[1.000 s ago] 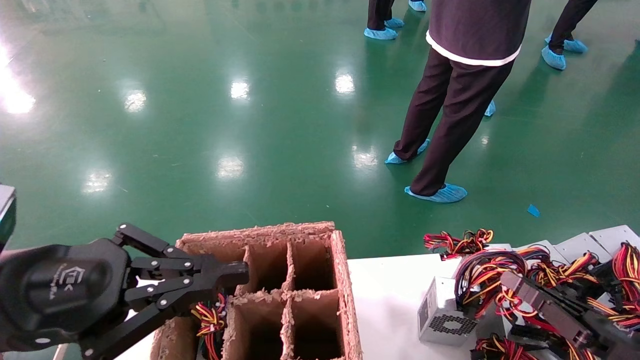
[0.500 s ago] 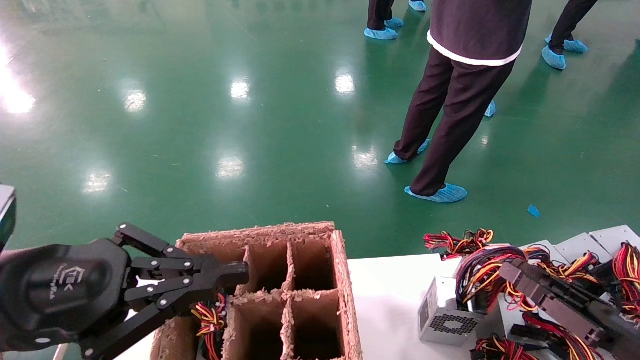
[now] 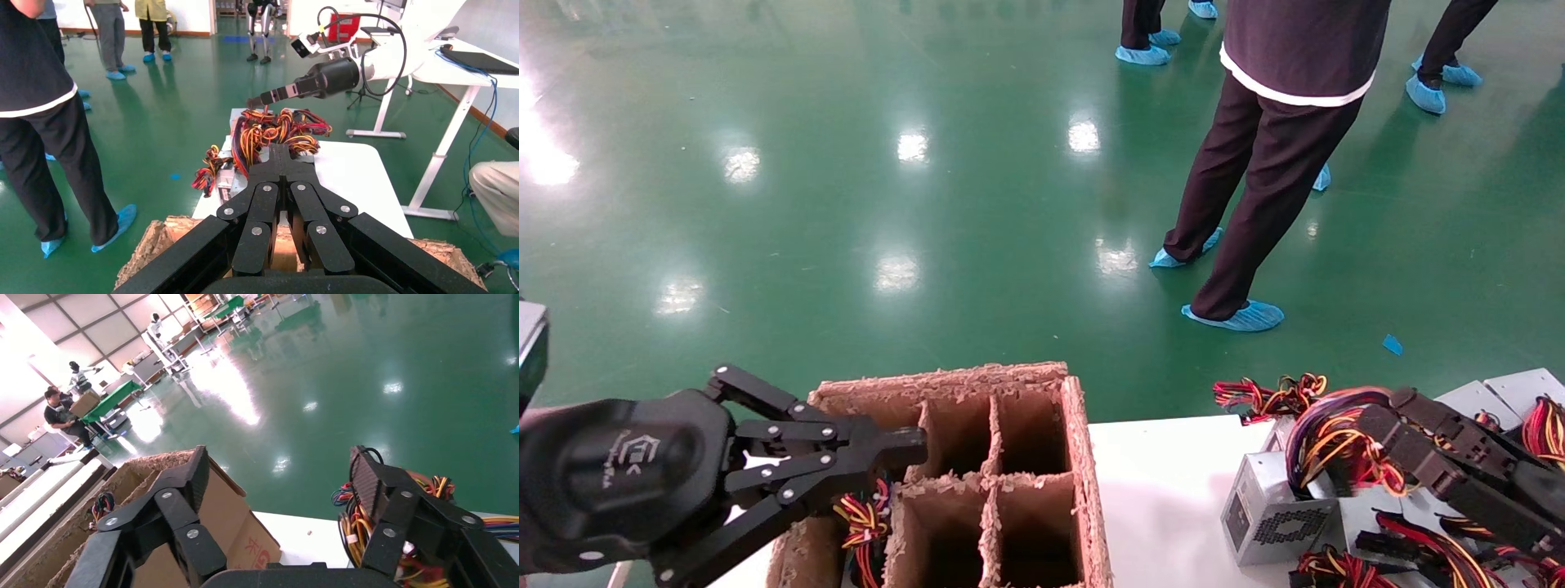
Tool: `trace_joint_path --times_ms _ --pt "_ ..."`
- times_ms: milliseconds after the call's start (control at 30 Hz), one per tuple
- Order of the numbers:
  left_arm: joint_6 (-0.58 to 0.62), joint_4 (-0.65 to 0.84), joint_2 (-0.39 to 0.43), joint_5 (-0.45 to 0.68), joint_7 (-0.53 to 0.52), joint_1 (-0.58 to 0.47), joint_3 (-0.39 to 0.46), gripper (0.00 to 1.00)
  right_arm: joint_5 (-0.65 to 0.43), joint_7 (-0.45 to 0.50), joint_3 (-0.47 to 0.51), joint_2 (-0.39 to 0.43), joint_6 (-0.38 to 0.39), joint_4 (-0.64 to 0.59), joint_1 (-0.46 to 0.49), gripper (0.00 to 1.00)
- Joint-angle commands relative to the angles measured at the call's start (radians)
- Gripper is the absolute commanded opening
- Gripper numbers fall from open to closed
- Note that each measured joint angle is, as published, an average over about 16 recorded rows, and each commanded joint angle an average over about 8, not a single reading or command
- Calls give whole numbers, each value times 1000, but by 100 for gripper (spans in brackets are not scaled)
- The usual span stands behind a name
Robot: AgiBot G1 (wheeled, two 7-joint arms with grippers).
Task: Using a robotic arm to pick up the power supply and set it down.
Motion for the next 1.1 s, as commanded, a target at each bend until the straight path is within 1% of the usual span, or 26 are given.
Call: trace_joint_path --times_ms 33,167,333,500,633,767,933,1067,1100 --pt "0 0 0 0 0 0 0 0 0 -4 1 -2 -4 1 -1 100" --pt "0 0 0 0 0 0 0 0 -7 19 -13 -1 27 -2 -1 100" --pt "0 0 0 0 0 0 0 0 -33 71 -38 -2 81 -7 17 100" --pt "0 0 0 0 0 0 0 0 -70 107 -59 -23 118 0 59 100" --pt "0 0 0 0 0 0 0 0 -112 125 -72 -57 133 13 109 100" --pt "0 0 0 0 0 0 0 0 -160 125 -77 -102 134 32 172 100" --pt "0 0 0 0 0 0 0 0 -214 96 -66 -144 105 63 240 100" --pt "0 0 0 0 0 0 0 0 -276 104 -79 -175 89 76 321 100" --pt "0 0 0 0 0 0 0 4 -297 114 -87 -185 88 78 350 100"
